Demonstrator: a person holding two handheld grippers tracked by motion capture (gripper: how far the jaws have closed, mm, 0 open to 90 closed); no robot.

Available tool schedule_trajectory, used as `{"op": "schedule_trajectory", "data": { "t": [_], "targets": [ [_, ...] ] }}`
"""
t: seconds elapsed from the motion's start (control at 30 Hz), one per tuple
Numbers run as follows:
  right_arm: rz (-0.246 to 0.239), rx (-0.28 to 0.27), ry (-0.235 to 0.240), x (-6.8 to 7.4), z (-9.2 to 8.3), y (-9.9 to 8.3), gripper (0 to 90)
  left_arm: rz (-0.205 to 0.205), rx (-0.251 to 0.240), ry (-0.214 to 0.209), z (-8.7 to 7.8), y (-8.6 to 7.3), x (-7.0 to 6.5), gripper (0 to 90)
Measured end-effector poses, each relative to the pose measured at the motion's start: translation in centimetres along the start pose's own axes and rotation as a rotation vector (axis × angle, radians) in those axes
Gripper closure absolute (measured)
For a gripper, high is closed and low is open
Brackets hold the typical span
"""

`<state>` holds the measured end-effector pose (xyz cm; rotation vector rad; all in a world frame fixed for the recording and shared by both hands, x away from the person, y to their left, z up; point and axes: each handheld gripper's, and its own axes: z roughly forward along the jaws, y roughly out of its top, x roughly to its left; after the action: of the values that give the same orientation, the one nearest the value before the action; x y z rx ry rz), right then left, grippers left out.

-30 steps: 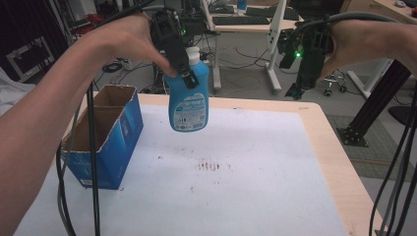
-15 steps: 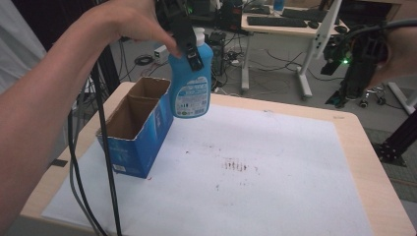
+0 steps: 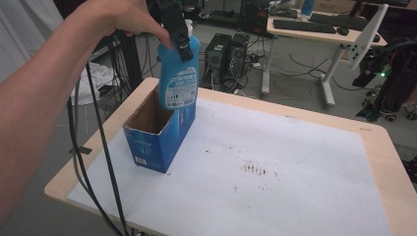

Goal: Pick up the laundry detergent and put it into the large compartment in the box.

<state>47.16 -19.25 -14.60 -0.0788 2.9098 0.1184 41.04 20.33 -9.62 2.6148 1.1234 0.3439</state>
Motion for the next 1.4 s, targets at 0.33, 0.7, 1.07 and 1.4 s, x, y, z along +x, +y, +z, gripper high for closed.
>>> {"op": "schedule_trajectory", "data": {
  "t": [0.33, 0.7, 1.07, 1.4],
  "targets": [
    [-0.006, -0.005, 0.004, 0.2, 0.1, 0.5, 11.9, -0.102, -0.001, 0.014, 0.6, -3.1, 2.2, 38.1],
    [-0.002, 0.0, -0.003, 0.2, -0.1, 0.3, 11.9, -0.139, 0.018, 0.024, 1.9, -4.2, 3.1, 38.0],
    [-0.015, 0.01, -0.001, 0.4, 0.1, 0.6, 11.9, -0.163, 0.046, 0.013, 5.3, -4.8, 3.3, 38.0],
    [-0.035, 0.012, 0.001, 0.4, 0.4, 1.0, 11.9, -0.159, 0.085, -0.024, 9.9, -6.1, 3.3, 38.0]
  ]
}}
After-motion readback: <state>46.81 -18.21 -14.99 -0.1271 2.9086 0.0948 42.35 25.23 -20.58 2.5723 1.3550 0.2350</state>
